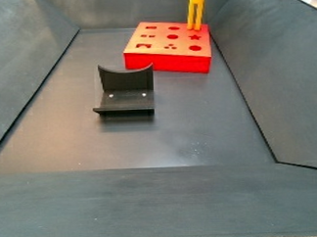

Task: Pick up the square-circle object. Move up. Place the square-circle object on the fixture. Regrasp the square-circle object. Rotate the square-circle object. Move to above the board. Insert the square-circle object.
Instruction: Insert the square-circle object.

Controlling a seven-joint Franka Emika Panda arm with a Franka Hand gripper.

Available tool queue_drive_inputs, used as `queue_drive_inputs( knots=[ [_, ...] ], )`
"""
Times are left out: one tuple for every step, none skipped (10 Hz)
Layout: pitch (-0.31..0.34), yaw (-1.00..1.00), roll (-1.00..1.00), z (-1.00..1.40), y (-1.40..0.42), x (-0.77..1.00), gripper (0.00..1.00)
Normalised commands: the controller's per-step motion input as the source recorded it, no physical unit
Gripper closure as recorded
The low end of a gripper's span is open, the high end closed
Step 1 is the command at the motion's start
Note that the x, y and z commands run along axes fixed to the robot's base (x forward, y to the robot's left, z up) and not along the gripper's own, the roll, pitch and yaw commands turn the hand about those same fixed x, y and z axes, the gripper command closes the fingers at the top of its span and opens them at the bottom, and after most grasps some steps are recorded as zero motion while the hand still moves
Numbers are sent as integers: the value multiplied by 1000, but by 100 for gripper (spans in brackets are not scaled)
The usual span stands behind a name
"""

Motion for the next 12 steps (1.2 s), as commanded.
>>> queue_drive_inputs(
  knots=[
    [20,0,21,-280,0,-94,100],
    [17,0,16,-249,34,-220,100],
    [0,34,0,-266,37,-223,100],
    [0,109,0,-283,11,-200,100],
    [0,109,0,-294,0,-206,100],
    [-14,114,0,-331,0,-77,100],
    [-34,180,7,-403,0,0,100],
    [-16,206,26,-369,0,46,100],
    [0,183,69,-303,-80,114,100],
    [-10,140,56,-303,-71,129,100],
    [0,91,84,-306,-117,174,100],
    [0,37,101,-283,-157,280,100]
  ],
)
